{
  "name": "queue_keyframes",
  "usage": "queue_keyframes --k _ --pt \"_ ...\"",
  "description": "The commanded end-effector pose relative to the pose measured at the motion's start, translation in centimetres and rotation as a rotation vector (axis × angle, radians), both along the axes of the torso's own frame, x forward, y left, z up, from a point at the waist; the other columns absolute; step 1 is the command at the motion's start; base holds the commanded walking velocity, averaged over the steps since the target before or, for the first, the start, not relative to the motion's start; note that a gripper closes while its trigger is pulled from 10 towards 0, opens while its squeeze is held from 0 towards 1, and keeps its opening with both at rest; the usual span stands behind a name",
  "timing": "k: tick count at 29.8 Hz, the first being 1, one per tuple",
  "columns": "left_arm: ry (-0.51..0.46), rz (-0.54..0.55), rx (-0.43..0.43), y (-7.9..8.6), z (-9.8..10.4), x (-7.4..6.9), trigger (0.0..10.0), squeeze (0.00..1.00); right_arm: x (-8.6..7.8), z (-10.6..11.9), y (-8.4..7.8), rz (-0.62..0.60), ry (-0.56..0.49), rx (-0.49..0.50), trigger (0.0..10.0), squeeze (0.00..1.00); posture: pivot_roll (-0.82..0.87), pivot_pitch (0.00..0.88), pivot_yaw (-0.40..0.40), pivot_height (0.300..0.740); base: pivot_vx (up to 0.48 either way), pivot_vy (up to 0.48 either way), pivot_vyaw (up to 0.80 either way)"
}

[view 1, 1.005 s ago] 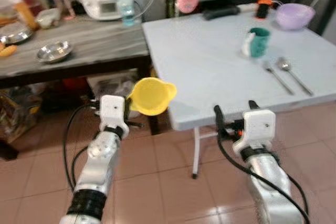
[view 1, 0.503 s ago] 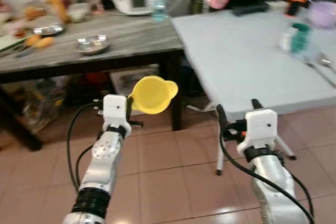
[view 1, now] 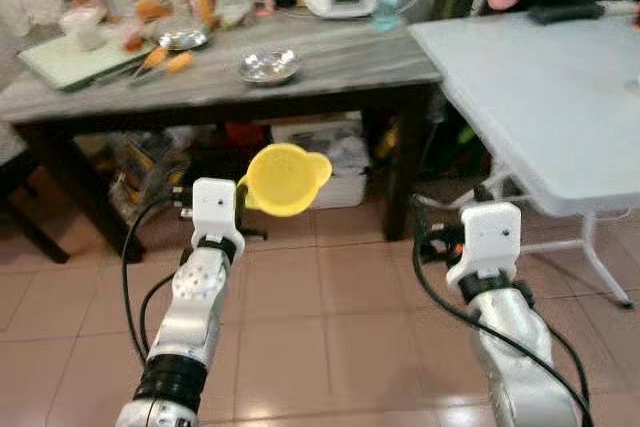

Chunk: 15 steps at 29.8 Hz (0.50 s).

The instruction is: Setting the table

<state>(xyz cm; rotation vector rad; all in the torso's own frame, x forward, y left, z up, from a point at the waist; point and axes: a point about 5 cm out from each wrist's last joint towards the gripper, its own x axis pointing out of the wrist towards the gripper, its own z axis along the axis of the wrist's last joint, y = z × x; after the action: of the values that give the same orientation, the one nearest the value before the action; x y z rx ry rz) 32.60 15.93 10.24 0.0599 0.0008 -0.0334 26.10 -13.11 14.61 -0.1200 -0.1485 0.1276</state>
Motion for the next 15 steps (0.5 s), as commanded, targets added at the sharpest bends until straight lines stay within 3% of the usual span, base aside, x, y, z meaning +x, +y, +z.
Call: queue_keyframes --k 1,3,15 --pt "-0.014 -0.016 -0.003 -0.38 0.34 0.14 10.0 0.00 0.05 0.07 -0.79 -0.026 -0.008 -0.014 10.0 0.00 -0.08 0.015 0.096 0.740 0.000 0.480 0.00" --pt "-0.012 -0.015 -0.014 -0.46 0.30 0.14 10.0 0.00 0.06 0.07 -0.90 -0.031 -0.010 -0.015 10.0 0.00 -0.07 0.015 0.098 0.740 0.000 0.463 0.00" --pt "-0.049 -0.077 -0.048 -1.34 0.90 -0.05 10.0 0.00 0.00 0.02 -0.86 -0.026 -0.013 -0.019 10.0 0.00 -0.07 0.025 0.096 0.740 0.000 0.000 0.00"
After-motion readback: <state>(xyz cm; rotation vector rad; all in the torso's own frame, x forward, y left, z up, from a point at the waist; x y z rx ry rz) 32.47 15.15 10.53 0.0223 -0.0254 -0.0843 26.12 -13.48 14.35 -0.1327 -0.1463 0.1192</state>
